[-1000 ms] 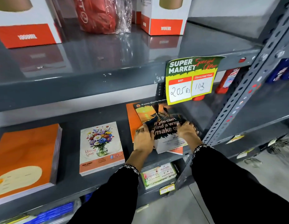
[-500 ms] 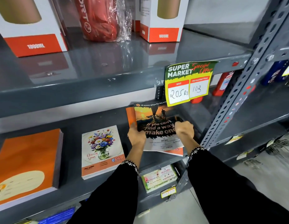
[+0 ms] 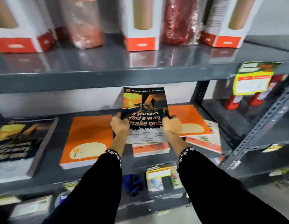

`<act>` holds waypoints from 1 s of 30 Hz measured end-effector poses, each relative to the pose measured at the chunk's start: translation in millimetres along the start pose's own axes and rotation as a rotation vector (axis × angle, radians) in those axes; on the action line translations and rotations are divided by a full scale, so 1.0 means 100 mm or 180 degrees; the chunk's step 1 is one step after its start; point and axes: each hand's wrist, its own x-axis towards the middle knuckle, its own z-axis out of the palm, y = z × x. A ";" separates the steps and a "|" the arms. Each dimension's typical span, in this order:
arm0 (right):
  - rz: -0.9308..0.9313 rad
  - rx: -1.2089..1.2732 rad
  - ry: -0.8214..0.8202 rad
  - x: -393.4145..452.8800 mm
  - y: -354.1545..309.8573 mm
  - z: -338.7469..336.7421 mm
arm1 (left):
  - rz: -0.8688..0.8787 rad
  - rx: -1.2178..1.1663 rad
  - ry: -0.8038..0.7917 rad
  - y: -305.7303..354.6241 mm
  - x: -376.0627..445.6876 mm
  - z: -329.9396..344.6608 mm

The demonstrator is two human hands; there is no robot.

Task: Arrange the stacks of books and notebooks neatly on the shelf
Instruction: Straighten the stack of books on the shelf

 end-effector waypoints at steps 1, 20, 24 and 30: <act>0.0016 0.0052 -0.0053 -0.16 -0.08 0.19 | -0.0050 0.0027 0.0060 -0.08 0.10 -0.24; -0.0295 -0.0884 -0.2459 -2.50 -0.88 3.33 | -0.0596 0.0504 0.1036 -1.74 1.54 -4.00; -0.0625 -0.1262 -0.2464 -2.59 -0.80 3.47 | -0.0744 0.0906 0.0854 -2.02 1.60 -4.04; -0.1020 -0.1621 -0.2400 -2.52 -0.79 3.49 | -0.0940 0.1586 0.0764 -2.09 1.66 -3.94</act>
